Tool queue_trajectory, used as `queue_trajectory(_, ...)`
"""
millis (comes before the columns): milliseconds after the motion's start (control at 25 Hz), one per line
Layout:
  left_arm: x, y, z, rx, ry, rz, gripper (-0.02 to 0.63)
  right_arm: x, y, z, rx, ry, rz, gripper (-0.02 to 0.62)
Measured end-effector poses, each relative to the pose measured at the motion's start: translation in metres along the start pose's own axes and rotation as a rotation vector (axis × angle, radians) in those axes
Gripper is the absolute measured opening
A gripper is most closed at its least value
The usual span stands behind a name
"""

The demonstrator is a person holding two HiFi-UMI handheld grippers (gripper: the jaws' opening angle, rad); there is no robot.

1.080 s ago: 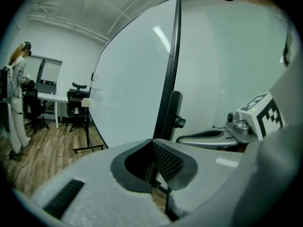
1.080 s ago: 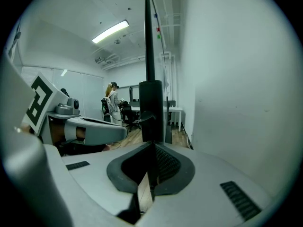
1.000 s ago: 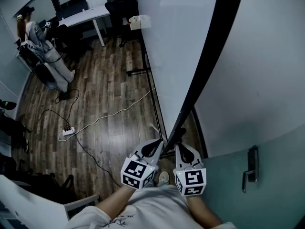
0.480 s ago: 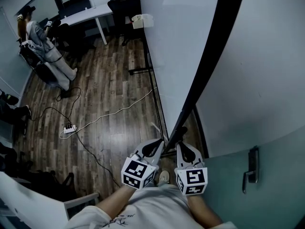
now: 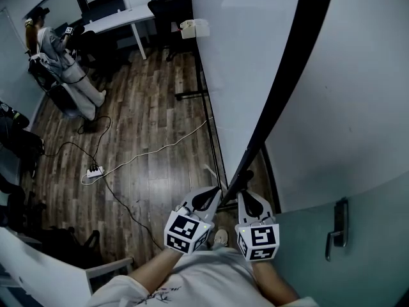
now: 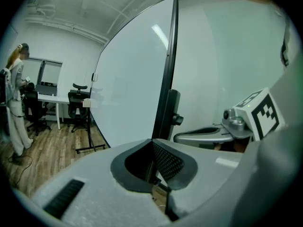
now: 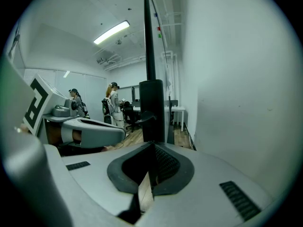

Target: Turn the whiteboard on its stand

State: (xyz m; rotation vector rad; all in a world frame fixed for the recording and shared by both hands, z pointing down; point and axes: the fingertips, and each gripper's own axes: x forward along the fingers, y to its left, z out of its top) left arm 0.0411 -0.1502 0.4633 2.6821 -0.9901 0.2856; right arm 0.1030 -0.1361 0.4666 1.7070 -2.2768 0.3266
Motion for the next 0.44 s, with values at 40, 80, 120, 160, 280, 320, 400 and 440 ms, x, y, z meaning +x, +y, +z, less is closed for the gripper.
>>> queue_trajectory(40, 0.0, 0.0001, 0.0003, 0.0, -0.001, -0.001, 0.011, 0.0, 0.0, 0.0003, -0.002, -0.001, -0.001, 0.006)
queue_trajectory(80, 0.0, 0.0003, 0.0007, 0.0, -0.002, -0.001, 0.011, 0.0001, 0.0, 0.0007, -0.003, -0.002, -0.002, 0.006)
queue_trajectory(120, -0.0001, 0.0007, 0.0011, 0.0, -0.003, 0.0, 0.011, 0.0002, 0.0002, 0.0012, -0.004, -0.002, -0.002, 0.006)
queue_trajectory(160, -0.0003, 0.0012, 0.0013, 0.0, -0.003, 0.0, 0.011, 0.0004, 0.0005, 0.0013, -0.005, -0.002, -0.001, 0.006)
queue_trajectory(280, 0.0003, 0.0031, 0.0013, -0.001, -0.001, 0.002, 0.011, 0.002, 0.0003, 0.0018, -0.004, -0.002, 0.0, 0.006)
queue_trajectory(320, 0.0007, 0.0033, 0.0016, -0.001, -0.001, 0.001, 0.011, 0.0023, -0.0001, 0.0021, -0.002, -0.002, 0.0, 0.006)
queue_trajectory(400, 0.0014, 0.0031, 0.0022, -0.001, -0.001, -0.001, 0.011, 0.0026, -0.0008, 0.0022, -0.001, -0.001, -0.002, 0.006)
queue_trajectory(440, 0.0018, 0.0029, 0.0025, -0.001, -0.002, -0.002, 0.011, 0.0027, -0.0012, 0.0022, -0.001, 0.0, -0.002, 0.006)
